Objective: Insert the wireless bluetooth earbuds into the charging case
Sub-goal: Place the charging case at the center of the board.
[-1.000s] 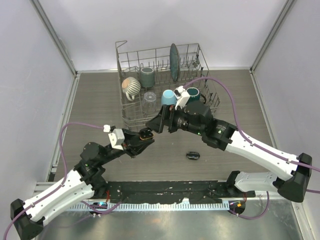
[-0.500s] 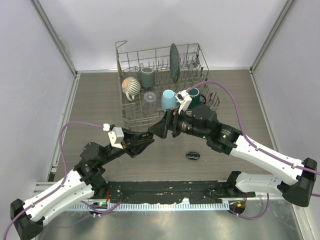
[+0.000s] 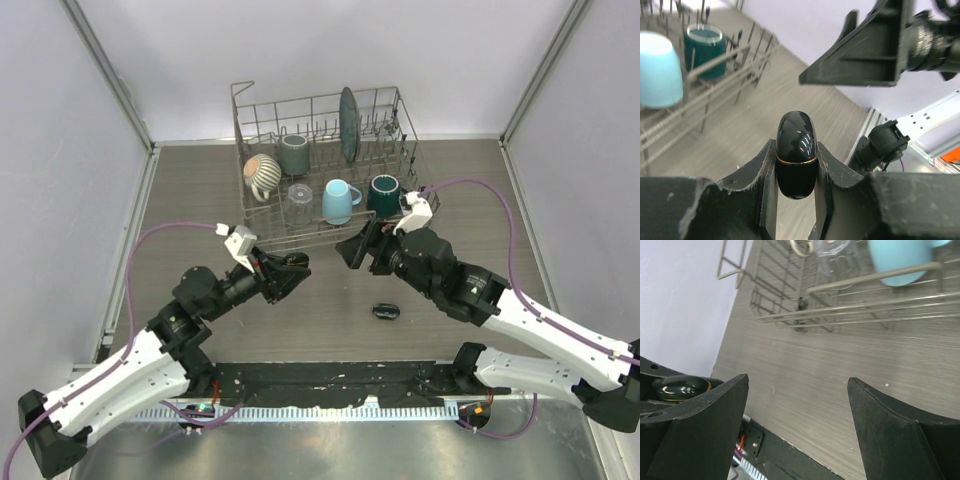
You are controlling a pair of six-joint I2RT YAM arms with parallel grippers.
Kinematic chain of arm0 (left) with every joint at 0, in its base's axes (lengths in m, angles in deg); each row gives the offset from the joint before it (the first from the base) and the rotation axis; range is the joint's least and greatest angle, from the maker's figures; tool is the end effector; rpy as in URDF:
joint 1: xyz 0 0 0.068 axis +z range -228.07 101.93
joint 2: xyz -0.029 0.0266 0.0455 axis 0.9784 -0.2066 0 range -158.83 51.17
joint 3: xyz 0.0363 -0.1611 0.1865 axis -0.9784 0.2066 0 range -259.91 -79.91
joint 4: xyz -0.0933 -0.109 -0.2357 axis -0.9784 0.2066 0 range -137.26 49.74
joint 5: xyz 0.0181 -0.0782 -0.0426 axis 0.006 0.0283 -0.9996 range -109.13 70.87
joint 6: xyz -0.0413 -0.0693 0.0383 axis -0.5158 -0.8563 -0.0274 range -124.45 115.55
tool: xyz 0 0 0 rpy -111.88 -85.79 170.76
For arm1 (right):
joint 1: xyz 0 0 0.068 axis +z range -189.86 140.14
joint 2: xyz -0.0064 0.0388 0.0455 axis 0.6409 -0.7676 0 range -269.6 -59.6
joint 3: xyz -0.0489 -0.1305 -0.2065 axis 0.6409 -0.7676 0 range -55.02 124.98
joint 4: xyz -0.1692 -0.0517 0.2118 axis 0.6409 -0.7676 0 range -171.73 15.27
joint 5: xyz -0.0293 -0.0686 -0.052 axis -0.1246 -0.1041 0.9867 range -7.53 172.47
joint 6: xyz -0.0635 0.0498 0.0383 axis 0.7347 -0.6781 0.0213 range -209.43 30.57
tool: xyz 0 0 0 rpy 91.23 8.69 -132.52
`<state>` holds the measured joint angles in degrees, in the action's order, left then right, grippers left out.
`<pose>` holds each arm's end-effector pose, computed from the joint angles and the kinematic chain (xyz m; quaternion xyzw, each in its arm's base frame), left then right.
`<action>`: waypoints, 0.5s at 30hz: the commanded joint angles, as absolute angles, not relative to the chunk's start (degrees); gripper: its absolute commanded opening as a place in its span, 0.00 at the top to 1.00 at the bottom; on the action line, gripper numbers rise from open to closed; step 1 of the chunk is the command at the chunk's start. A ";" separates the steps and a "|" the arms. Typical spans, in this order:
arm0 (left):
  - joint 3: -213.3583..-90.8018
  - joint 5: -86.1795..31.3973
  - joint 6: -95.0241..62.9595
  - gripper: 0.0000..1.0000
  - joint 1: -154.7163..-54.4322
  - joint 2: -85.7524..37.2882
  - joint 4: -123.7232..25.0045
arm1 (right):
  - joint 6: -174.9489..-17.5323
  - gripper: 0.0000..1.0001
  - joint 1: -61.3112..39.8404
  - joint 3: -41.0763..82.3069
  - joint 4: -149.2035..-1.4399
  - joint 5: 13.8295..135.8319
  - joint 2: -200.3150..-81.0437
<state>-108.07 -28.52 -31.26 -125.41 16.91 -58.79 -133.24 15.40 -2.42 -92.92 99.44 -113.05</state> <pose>0.1526 -0.1848 0.2946 0.1790 0.6491 -0.4884 0.5551 0.1790 0.2174 0.3129 0.0049 0.8099 0.3588 0.4640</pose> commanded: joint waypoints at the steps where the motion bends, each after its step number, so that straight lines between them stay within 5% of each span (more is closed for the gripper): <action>1: -108.56 -27.92 -41.01 1.00 -125.27 14.44 -53.06 | -136.36 0.14 15.51 -2.64 -96.86 109.71 -111.10; 15: -108.03 -20.28 -51.21 1.00 -133.35 -2.84 -51.39 | -138.91 0.14 15.07 -4.13 -100.12 117.36 -108.12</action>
